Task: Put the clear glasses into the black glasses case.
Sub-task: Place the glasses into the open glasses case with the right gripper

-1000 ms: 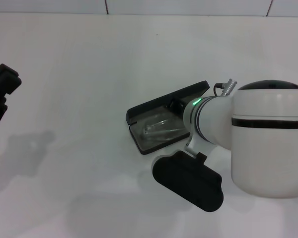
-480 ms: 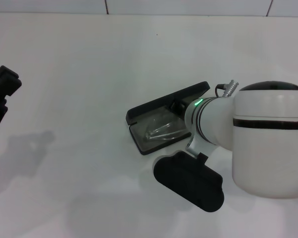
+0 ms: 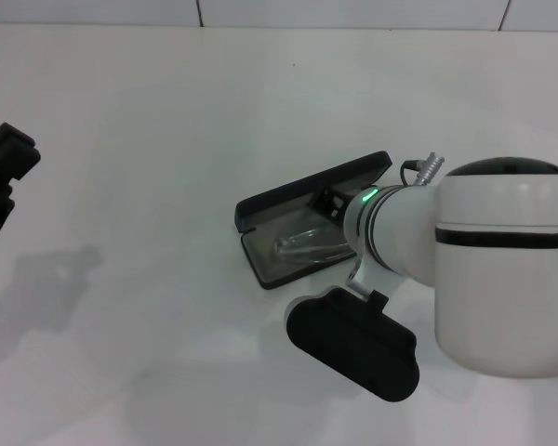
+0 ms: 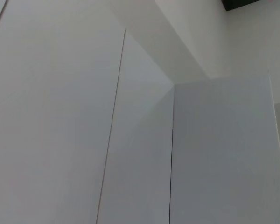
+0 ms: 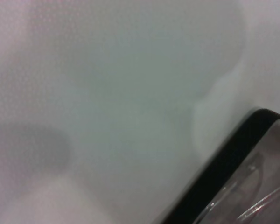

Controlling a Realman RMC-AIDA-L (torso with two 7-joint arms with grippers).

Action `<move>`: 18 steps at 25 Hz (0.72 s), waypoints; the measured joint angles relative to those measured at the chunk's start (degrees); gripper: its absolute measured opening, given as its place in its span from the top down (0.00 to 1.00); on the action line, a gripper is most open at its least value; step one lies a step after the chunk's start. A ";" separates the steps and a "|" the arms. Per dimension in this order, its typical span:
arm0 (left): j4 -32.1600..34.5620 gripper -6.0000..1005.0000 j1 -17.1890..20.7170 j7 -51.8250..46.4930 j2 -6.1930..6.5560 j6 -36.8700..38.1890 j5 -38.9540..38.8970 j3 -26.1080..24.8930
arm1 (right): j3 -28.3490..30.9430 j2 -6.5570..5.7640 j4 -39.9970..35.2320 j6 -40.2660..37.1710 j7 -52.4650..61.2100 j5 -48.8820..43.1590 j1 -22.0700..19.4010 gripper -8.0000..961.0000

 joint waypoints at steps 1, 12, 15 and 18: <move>0.00 0.90 0.00 0.01 0.00 0.00 0.00 0.00 | 0.00 0.00 -0.12 0.06 0.02 0.00 0.00 0.73; -0.08 0.90 0.35 0.50 0.00 0.00 0.00 0.18 | 0.53 0.00 -0.36 2.76 -0.03 -0.01 -0.13 0.64; -0.08 0.90 0.55 0.52 0.00 0.00 0.00 0.13 | 0.74 0.00 -0.91 1.99 0.41 0.02 -0.25 0.64; -0.08 0.90 0.66 0.53 0.00 0.00 0.00 0.10 | 1.55 0.00 -1.91 1.37 1.00 0.28 -0.88 0.64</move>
